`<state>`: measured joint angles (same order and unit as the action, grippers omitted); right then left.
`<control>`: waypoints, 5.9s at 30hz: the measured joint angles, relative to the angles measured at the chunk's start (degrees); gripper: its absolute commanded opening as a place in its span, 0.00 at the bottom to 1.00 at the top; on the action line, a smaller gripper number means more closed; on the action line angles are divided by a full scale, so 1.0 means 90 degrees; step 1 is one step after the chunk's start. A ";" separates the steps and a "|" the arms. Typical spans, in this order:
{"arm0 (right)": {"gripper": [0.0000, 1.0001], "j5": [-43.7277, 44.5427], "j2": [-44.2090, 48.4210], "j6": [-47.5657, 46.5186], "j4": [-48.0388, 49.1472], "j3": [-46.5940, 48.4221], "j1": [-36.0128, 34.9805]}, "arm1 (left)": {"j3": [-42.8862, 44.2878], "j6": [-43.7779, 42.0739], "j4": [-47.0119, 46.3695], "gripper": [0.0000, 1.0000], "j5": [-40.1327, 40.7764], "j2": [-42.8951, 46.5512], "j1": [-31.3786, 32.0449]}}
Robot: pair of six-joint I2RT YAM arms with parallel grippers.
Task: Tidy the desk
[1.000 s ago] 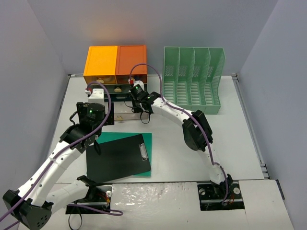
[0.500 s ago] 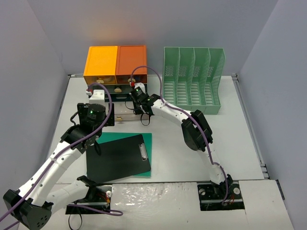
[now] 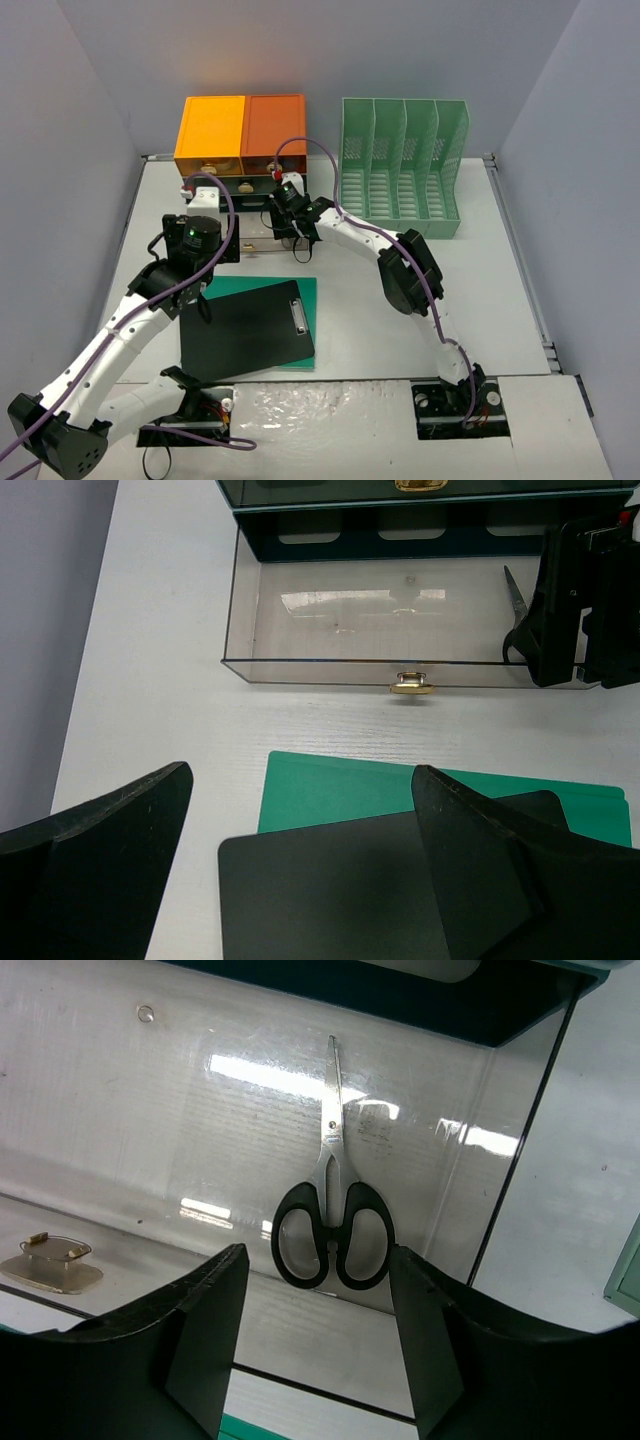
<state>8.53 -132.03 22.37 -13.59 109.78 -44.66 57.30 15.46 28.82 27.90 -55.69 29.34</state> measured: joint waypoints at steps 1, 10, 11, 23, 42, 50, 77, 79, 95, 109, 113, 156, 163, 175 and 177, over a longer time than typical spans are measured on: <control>0.56 0.0014 0.0000 0.0009 0.0023 -0.0016 0.0000 | 0.0000 -0.0002 0.0002 0.89 0.0000 -0.0004 0.0000; 0.57 0.0170 0.0230 0.0036 -0.0022 -0.0144 -0.0094 | -0.0077 0.0013 -0.0054 0.89 -0.0056 -0.0005 0.0000; 0.57 0.0177 0.0315 0.0036 -0.0087 -0.0166 -0.0120 | -0.0103 0.0018 -0.0056 0.89 -0.0070 -0.0006 0.0000; 0.56 0.0645 0.2039 0.0055 -0.0350 -0.0121 -0.0269 | -0.0219 0.0191 -0.0079 0.89 -0.0187 -0.0018 0.0000; 0.57 0.0813 0.0648 0.0077 0.0057 0.2073 0.0972 | -0.1189 0.1005 -0.0050 0.89 -0.0853 0.0090 0.0037; 0.57 0.0216 0.0170 0.0183 0.0792 0.2161 0.1429 | -0.1241 0.1255 -0.0073 0.89 -0.1038 0.0063 0.0111; 0.30 -0.1854 -0.0568 0.1065 0.1771 0.2527 0.1779 | -0.1940 0.1978 -0.1171 0.88 -0.1216 -0.0911 0.0205; 0.26 -0.1930 -0.0568 0.1069 0.1810 0.2508 0.1809 | -0.1986 0.1977 -0.1400 0.88 -0.1197 -0.1072 0.0206; 0.23 -0.2189 -0.0568 0.0993 0.1763 0.2547 0.1875 | -0.1954 0.1360 -0.3365 0.86 -0.0438 -0.2651 0.0210; 0.23 -0.2214 -0.0568 0.0807 0.1497 0.2707 0.1872 | -0.1543 0.0929 -0.4164 0.86 -0.0114 -0.3558 0.0161; 0.23 -0.2214 -0.0568 0.0789 0.1459 0.2723 0.1867 | -0.1479 0.0840 -0.4344 0.86 -0.0118 -0.3733 -0.0029; 0.21 -0.2117 -0.0631 0.0561 0.1581 0.2758 0.1834 | 0.1804 0.0236 -0.4860 0.85 -0.1433 -0.6644 -0.1537; 0.21 -0.2120 -0.0631 0.0557 0.1575 0.2758 0.1831 | 0.1589 0.0243 -0.4740 0.85 -0.1455 -0.6337 -0.1549; 0.20 -0.2107 -0.0629 0.0554 0.1573 0.2753 0.1826 | 0.0618 0.0258 -0.3993 0.85 -0.1285 -0.4047 -0.1322; 0.20 -0.2105 -0.0627 0.0554 0.1577 0.2749 0.1826 | 0.0522 0.0260 -0.3774 0.85 -0.1255 -0.3594 -0.1238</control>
<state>-10.41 -137.67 27.35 0.60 134.52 -28.23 62.00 17.80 -5.14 16.60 -88.04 18.20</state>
